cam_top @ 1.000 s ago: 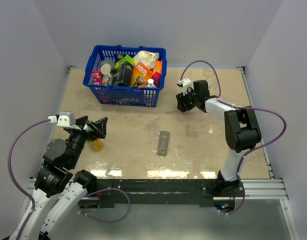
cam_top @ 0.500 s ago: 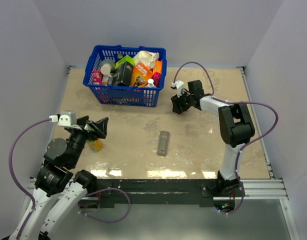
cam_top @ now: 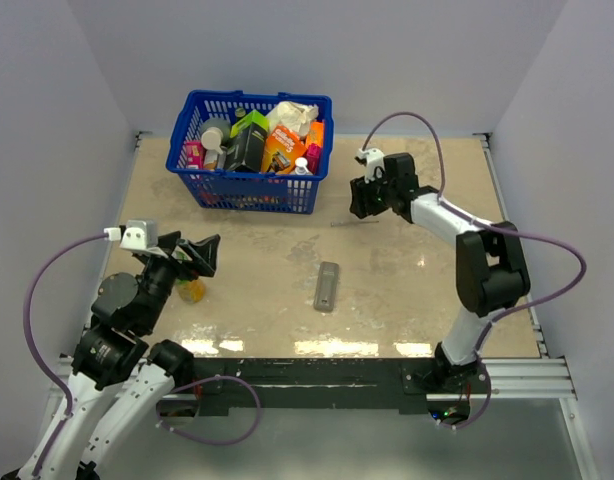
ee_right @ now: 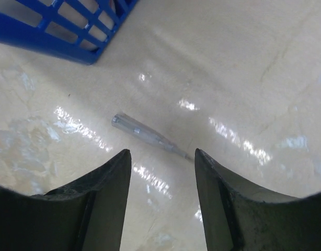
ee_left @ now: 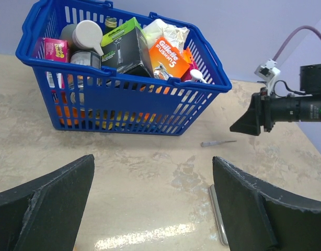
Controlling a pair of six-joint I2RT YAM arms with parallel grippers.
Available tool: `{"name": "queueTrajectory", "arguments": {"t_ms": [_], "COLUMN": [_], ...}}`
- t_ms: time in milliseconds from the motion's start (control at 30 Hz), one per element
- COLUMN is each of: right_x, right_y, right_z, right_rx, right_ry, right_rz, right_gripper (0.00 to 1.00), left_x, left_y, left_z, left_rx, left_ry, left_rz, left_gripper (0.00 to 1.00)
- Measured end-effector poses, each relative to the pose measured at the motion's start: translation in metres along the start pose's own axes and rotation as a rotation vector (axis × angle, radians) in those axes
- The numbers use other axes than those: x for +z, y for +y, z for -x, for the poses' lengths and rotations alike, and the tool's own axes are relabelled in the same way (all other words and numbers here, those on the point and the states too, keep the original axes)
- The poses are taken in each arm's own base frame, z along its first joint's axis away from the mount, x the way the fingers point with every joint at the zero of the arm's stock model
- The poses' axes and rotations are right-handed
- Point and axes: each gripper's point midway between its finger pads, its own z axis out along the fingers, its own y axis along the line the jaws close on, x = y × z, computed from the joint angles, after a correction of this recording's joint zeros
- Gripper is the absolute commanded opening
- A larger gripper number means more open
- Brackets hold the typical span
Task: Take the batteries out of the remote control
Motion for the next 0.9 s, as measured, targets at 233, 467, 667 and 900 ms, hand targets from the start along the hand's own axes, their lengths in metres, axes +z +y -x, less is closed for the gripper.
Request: {"name": "queueTrajectory", "arguments": {"t_ms": [233, 467, 667, 900], "right_x": [-0.051, -0.064, -0.062, -0.052], "right_y": [0.008, 0.072, 0.167, 0.166], "right_z": [-0.011, -0.026, -0.05, -0.081], "right_rx": [0.3, 0.48, 0.486, 0.565], "right_ry": [-0.006, 0.055, 0.123, 0.147], "right_rz": [-0.138, -0.162, -0.096, -0.243], "right_gripper": [0.57, 0.75, 0.79, 0.8], "left_x": [0.0, 0.001, -0.001, -0.003], "left_y": [0.0, 0.001, 0.002, 0.003], "left_z": [0.0, 0.0, 0.002, 0.005], "left_rx": [0.0, 0.001, -0.002, -0.005], "left_ry": [0.0, 0.001, -0.009, -0.023], "left_rz": [0.0, 0.006, 0.011, 0.013], "left_gripper": [0.98, 0.98, 0.98, 0.98]}}
